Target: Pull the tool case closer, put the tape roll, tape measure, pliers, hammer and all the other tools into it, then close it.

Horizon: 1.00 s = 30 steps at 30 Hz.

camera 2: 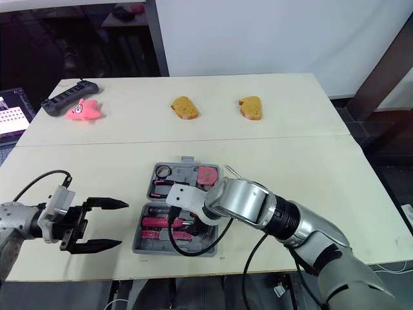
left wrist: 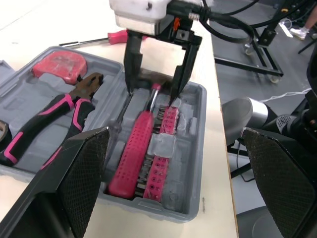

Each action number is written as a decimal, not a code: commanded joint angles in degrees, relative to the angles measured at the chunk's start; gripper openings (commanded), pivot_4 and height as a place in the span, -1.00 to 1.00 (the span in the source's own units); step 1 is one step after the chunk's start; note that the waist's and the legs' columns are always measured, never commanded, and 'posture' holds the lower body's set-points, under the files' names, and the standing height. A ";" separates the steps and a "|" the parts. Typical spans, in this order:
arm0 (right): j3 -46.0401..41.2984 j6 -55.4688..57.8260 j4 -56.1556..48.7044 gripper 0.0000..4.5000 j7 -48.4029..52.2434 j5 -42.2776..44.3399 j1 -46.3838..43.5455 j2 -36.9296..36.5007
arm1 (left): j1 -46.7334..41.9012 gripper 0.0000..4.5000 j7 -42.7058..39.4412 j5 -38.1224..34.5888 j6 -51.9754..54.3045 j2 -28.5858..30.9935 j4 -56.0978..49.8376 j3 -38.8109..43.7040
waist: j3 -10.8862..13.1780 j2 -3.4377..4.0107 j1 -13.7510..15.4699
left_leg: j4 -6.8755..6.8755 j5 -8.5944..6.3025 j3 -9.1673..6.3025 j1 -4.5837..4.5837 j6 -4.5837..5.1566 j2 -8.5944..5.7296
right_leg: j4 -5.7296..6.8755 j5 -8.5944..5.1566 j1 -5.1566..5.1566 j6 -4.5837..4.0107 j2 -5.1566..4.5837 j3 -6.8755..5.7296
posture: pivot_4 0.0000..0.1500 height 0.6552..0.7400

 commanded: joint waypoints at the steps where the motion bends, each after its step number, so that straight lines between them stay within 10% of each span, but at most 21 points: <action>1: -3.40 -0.46 -2.03 0.35 0.42 -0.13 -0.84 0.55 | 0.14 1.00 0.12 -1.15 -0.01 0.27 -1.35 1.24 | 0.00 0.00 0.03 | 0.00 0.00 0.00 0.00 0.00 0.00 | 0.00 0.00 0.01 0.00 0.00 0.00 | 1.00 1.00; 5: -6.19 -1.81 -2.05 0.24 1.40 0.52 -0.46 1.63 | -0.51 1.00 0.40 -1.03 0.17 0.32 -0.80 1.09 | 0.00 0.00 0.05 | 0.00 0.00 0.00 0.00 0.00 0.00 | 0.00 0.00 0.02 0.00 0.00 0.00 | 1.00 1.00; 12: -5.58 -5.77 -1.07 -0.96 2.48 0.00 2.94 3.38 | -1.52 1.00 0.38 -0.84 0.22 0.35 0.07 0.89 | 0.00 0.00 0.03 | -0.01 0.00 0.00 0.00 0.00 0.00 | 0.00 0.00 0.02 0.00 0.00 0.00 | 1.00 1.00; 30: -1.16 -16.80 4.33 -0.96 4.67 -7.42 9.02 3.23 | -0.97 1.00 0.98 -0.73 0.93 0.47 -0.75 1.37 | 0.00 -0.01 0.04 | 0.00 0.00 -0.01 0.00 0.00 0.00 | 0.00 0.00 0.03 0.00 0.00 -0.01 | 1.00 1.00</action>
